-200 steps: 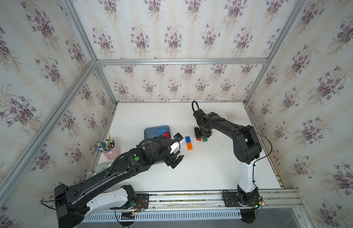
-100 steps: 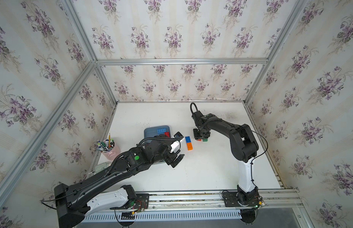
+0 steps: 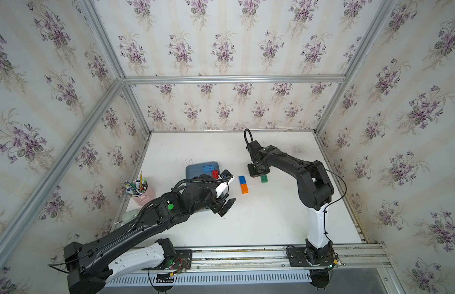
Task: Assemble a rectangle with lego
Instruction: Pick up the lego brick from the center of the board, then adjust the lego brick.
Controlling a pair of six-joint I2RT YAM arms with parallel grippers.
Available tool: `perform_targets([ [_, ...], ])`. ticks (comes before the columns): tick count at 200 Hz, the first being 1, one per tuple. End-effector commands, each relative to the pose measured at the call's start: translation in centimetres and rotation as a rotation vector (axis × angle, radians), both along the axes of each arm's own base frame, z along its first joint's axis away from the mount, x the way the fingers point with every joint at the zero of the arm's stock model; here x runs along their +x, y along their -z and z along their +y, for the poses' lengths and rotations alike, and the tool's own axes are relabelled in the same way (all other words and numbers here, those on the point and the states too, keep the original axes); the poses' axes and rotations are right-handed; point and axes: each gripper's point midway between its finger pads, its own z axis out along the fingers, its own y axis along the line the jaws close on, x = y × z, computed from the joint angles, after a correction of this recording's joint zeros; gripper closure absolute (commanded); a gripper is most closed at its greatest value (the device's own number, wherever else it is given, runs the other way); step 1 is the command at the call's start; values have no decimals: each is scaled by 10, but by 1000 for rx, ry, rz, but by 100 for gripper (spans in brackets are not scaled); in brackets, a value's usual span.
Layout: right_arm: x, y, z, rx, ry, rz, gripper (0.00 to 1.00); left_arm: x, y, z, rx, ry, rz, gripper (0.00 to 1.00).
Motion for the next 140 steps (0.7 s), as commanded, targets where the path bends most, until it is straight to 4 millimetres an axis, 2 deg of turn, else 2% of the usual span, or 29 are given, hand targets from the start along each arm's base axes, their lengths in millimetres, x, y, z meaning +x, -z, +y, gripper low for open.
perform_targets([
  [1, 10, -28, 13, 41, -160, -94, 99, 12, -12, 1, -15, -40, -62, 0],
  [27, 9, -54, 18, 59, -298, -178, 99, 15, -18, 1, -17, -29, -114, 0],
  [29, 0, -55, 30, 62, -349, -182, 99, 15, -18, 1, -16, -27, -118, 0],
  [32, -4, -57, 35, 63, -393, -193, 99, 15, -19, 1, -15, -23, -125, 0],
  [60, -35, -73, 40, 59, -685, -260, 99, 4, -13, -3, 4, 97, -195, 0],
  [86, -56, -80, 34, 20, -879, -297, 100, -18, -9, -13, 18, 272, -196, 0],
  [113, -65, -84, 17, -78, -980, -316, 100, -39, -6, -24, 31, 433, -153, 0],
  [140, -86, -92, 22, -59, -1082, -345, 100, -51, 6, -40, 43, 579, -129, 0],
])
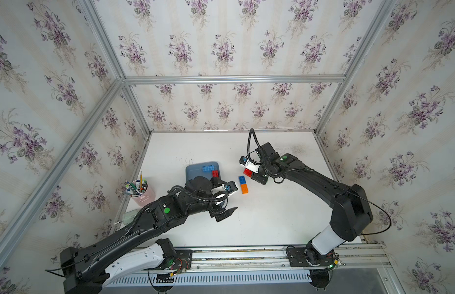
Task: Assemble a rectangle with lego
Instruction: Adjust the lego brick.
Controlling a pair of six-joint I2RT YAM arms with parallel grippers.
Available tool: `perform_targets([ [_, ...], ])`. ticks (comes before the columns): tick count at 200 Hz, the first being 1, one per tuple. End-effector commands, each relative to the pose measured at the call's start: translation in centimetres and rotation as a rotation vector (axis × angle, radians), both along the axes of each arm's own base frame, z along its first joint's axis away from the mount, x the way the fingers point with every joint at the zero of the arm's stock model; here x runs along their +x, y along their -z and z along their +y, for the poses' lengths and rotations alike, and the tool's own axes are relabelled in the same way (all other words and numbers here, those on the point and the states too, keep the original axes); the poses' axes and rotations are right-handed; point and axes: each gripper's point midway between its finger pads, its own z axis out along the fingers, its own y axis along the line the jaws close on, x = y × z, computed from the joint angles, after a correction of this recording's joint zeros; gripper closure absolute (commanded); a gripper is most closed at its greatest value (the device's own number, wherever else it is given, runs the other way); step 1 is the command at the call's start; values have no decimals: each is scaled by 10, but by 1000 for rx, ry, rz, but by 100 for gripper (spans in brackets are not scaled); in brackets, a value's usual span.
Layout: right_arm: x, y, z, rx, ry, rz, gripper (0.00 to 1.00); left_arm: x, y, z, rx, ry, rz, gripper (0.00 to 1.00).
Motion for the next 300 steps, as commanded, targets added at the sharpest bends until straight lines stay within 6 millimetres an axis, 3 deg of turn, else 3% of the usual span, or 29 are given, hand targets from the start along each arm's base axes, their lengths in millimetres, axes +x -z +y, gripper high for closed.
perform_targets([
  [1, -18, -7, 3, -24, -168, -40, 100, -20, 9, -16, 23, 194, 10, 0],
  [15, -30, -12, 7, -7, -216, -49, 100, -22, 21, -23, 47, 269, 17, 1],
  [31, -38, -17, 6, 6, -236, -45, 100, -8, 31, -28, 39, 273, 15, 3],
  [79, -61, -40, 10, 88, -306, -60, 100, 54, 17, -23, -95, 176, -2, 9],
  [108, -80, -62, 20, 191, -374, -93, 100, 65, 20, -32, -99, 206, 11, 18],
  [153, -110, -81, 33, 295, -469, -100, 100, 64, 15, -32, -173, 203, -81, 24],
  [222, -112, -75, 43, 286, -488, -62, 100, 46, 2, -28, -218, 257, -138, 38],
  [288, -110, -73, 48, 286, -487, -36, 100, 38, 19, -28, -187, 287, -101, 44],
  [300, -110, -74, 48, 288, -486, -38, 100, 39, 18, -28, -191, 285, -102, 50],
])
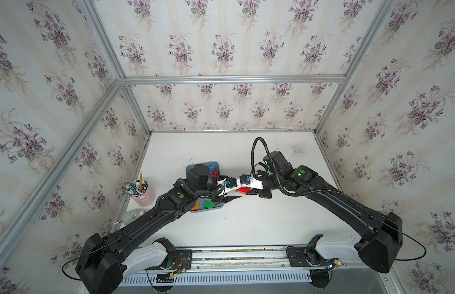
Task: Assemble a rectangle with lego
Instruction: Adjust the lego brick.
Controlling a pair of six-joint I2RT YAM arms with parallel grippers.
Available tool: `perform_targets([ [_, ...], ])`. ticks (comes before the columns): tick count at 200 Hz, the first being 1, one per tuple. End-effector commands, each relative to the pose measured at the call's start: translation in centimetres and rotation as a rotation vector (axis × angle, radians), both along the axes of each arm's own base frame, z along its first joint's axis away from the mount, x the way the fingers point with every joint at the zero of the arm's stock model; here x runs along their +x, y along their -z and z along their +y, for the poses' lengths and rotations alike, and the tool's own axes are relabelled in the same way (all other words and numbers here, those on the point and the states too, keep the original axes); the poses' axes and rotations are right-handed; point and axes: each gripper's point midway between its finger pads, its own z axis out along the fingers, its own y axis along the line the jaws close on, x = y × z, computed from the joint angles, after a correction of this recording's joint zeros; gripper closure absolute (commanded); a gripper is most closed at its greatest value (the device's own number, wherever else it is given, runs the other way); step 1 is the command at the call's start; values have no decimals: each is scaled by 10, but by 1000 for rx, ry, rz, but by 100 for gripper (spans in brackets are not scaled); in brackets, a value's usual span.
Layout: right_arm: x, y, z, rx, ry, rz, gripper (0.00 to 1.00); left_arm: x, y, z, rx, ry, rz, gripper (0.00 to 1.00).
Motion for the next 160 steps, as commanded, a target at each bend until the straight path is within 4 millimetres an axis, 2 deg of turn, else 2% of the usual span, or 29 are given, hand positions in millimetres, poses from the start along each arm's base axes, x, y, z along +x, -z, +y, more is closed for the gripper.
perform_targets([
  [1, 0, -6, 4, 24, -14, -4, 100, -4, -3, -3, -15, 32, -6, 51],
  [40, 0, -7, 7, 39, -17, -1, 100, -1, 0, -4, -11, 24, 0, 61],
  [95, 11, -15, 7, 74, 42, -52, 99, 0, 2, -4, -9, 11, 10, 77],
  [115, 13, -22, 8, 108, 59, -75, 91, 2, 2, -2, -13, -8, 3, 82],
  [132, 12, -28, 8, 131, 62, -84, 77, 4, 2, 0, -20, -26, -5, 84],
  [137, 12, -29, 8, 136, 63, -85, 69, 5, 1, 0, -24, -31, -9, 84],
  [160, 15, -33, 7, 141, 83, -102, 67, 8, 3, 2, -28, -62, -12, 84],
])
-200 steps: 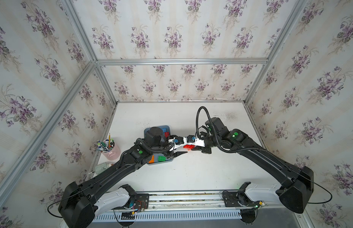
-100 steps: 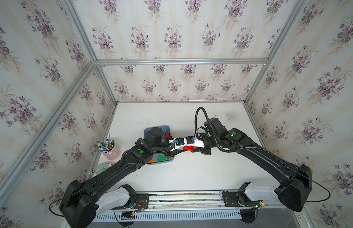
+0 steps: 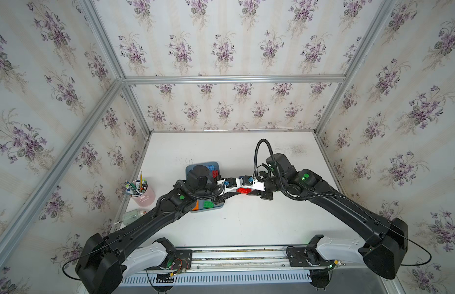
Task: Assemble a rectangle with lego
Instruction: Adjust the lego brick.
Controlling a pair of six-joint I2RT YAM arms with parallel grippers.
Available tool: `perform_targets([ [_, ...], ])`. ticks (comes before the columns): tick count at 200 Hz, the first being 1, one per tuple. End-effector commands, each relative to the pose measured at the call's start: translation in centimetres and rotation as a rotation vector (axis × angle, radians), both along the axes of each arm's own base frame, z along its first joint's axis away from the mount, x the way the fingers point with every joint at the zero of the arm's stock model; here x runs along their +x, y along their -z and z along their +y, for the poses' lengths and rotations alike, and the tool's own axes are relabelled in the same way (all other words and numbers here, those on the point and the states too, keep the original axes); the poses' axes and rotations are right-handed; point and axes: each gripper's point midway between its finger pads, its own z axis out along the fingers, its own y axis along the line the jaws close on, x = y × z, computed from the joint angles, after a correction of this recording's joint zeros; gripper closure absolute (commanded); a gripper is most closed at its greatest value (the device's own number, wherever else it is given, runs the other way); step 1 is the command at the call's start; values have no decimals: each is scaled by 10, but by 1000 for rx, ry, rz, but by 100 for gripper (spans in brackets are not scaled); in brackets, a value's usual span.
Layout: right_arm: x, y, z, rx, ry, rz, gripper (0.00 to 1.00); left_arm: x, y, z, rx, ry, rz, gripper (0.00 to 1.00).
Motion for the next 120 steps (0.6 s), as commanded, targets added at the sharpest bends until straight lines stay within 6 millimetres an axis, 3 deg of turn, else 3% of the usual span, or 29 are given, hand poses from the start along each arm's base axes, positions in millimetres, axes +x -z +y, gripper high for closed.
perform_targets([
  [1, 17, -26, 10, 94, 54, -71, 67, 4, 5, 3, 4, -39, 17, 84],
  [51, 17, -50, 10, 171, 73, -94, 64, 6, 12, 5, 14, -77, 3, 84],
  [61, 17, -54, 9, 185, 77, -94, 57, 7, 11, 5, 13, -79, 2, 84],
  [87, 17, -62, 7, 210, 98, -96, 55, 7, 10, 5, 10, -86, -4, 84],
  [120, 28, -77, 2, 263, 165, -123, 54, 9, 8, 5, 7, -101, -19, 85],
])
